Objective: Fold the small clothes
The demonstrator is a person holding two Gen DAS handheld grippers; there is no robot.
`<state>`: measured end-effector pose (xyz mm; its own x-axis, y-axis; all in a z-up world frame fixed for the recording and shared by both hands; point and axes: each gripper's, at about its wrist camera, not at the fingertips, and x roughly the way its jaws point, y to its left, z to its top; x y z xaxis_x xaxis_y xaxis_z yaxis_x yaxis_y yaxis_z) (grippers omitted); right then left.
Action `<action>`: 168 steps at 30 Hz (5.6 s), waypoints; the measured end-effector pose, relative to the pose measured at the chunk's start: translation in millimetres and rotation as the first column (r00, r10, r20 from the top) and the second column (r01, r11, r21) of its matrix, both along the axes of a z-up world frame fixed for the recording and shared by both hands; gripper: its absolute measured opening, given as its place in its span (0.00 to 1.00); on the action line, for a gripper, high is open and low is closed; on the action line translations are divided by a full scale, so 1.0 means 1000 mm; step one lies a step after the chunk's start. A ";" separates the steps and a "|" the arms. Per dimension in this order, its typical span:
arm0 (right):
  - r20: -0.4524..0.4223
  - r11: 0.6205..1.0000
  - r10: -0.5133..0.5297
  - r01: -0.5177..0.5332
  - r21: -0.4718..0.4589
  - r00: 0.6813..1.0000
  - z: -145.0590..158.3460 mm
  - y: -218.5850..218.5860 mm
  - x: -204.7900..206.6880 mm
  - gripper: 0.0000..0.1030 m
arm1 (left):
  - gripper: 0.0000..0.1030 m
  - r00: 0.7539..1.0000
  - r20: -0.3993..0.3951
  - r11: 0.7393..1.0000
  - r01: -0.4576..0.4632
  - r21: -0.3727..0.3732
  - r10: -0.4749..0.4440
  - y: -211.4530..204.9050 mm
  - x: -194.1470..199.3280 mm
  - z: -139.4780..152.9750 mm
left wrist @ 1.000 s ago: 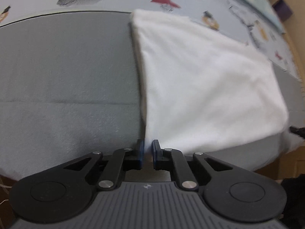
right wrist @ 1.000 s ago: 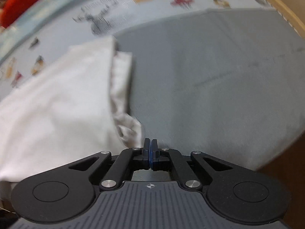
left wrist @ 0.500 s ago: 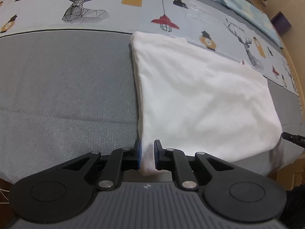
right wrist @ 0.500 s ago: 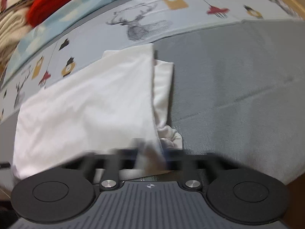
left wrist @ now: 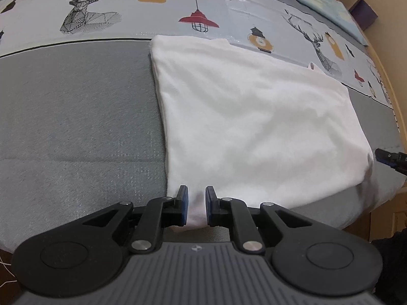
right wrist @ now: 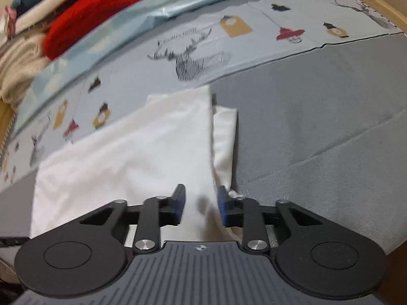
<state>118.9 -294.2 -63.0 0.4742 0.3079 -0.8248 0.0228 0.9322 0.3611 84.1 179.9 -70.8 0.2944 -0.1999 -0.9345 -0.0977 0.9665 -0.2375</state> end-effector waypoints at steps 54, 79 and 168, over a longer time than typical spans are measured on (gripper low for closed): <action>-0.055 0.984 0.032 -0.041 -0.172 0.998 -0.014 0.024 0.007 0.11 | 0.26 0.985 -0.152 0.993 0.094 0.068 -0.082 -0.005 0.006 -0.035; 0.355 0.968 0.085 0.007 -0.251 0.931 0.081 0.008 -0.041 0.49 | 0.57 0.959 -0.036 0.941 -0.282 -0.186 0.280 0.038 0.060 -0.053; -0.025 0.993 0.077 -0.079 -0.093 0.997 -0.007 0.057 -0.008 0.04 | 0.26 0.928 -0.023 0.928 0.372 -0.024 -0.372 -0.162 0.055 -0.024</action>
